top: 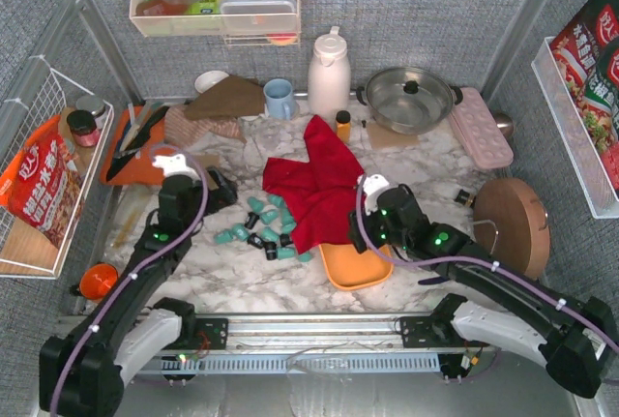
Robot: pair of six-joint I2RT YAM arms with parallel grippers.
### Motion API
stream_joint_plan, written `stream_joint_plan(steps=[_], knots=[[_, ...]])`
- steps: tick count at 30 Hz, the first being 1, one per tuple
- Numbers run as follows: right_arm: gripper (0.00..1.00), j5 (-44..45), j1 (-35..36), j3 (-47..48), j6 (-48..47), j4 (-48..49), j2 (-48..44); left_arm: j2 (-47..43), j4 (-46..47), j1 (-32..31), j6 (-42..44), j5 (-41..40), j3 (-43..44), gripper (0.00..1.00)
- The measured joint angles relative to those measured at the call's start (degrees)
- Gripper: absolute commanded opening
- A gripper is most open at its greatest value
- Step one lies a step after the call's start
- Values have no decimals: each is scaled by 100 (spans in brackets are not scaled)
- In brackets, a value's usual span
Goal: Mix the coffee capsules in the storage basket
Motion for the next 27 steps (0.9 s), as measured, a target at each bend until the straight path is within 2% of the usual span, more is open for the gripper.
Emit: stream_joint_plan(steps=[6, 10, 18, 27], knots=[[60, -955, 175, -348, -1117, 498, 267, 81, -251, -1532, 413, -297, 236, 99], [58, -1622, 321, -702, -2096, 966, 387, 219, -575, -2149, 629, -564, 509, 99], [57, -2127, 608, -999, -3797, 1886, 774, -2, -1464, -2378, 870, -706, 1198, 99], [50, -2212, 614, -1248, -4509, 3141, 1539, -345, -2286, -2387, 1200, -577, 1495, 99]])
